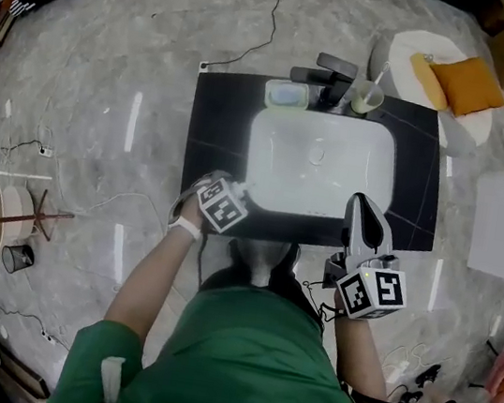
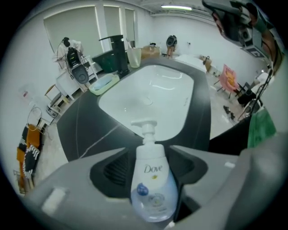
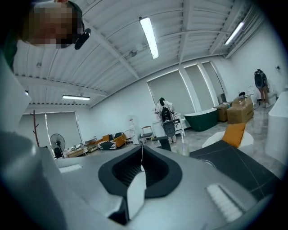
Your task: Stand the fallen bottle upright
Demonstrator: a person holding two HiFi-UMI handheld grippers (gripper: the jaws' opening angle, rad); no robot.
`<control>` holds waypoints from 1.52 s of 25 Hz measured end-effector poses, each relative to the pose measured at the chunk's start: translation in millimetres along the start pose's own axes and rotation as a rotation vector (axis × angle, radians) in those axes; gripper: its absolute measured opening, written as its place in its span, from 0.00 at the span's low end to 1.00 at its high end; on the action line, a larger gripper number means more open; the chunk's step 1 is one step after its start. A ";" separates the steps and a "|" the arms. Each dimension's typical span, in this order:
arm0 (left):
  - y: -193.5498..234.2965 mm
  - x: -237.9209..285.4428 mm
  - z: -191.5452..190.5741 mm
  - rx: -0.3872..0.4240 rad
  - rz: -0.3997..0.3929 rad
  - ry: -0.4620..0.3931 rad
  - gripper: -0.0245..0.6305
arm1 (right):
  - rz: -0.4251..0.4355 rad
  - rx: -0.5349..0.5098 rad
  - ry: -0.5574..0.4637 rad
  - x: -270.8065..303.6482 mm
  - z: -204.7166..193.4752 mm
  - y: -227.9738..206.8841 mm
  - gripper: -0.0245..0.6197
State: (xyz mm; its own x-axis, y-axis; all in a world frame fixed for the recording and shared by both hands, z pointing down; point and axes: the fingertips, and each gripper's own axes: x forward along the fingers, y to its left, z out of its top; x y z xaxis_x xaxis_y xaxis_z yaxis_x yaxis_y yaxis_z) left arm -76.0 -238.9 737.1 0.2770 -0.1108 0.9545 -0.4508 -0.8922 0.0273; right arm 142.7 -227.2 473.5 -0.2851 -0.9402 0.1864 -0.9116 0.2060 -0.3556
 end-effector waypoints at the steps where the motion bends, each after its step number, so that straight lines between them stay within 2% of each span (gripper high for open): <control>1: -0.4 3.3 0.2 0.003 -0.009 0.017 0.45 | -0.008 0.001 -0.005 -2.2 1.5 -2.3 0.04; 8: -6.7 22.7 -7.0 0.015 -0.045 0.144 0.43 | -0.065 0.008 -0.031 -19.4 10.6 -18.5 0.04; 15: -4.8 24.7 -5.8 -0.022 -0.030 0.154 0.42 | -0.071 -0.005 -0.038 -27.0 14.5 -20.9 0.04; 23: 3.6 -2.2 -5.7 -0.100 0.025 0.018 0.41 | -0.048 -0.032 -0.039 -33.5 21.8 -5.2 0.04; 31: 24.4 -38.2 1.6 -0.182 0.118 -0.151 0.41 | 0.000 -0.063 -0.039 -27.0 28.5 15.4 0.04; 38: 41.5 -64.0 7.6 -0.222 0.198 -0.271 0.41 | 0.033 -0.090 -0.040 -22.8 31.9 29.4 0.04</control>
State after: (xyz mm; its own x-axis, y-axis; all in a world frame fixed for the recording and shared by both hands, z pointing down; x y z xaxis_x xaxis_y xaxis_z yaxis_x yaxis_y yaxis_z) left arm -105.9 -272.2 674.9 0.3668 -0.4092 0.8354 -0.6821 -0.7290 -0.0575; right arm 131.9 -208.4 429.7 -0.3046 -0.9424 0.1383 -0.9255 0.2586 -0.2766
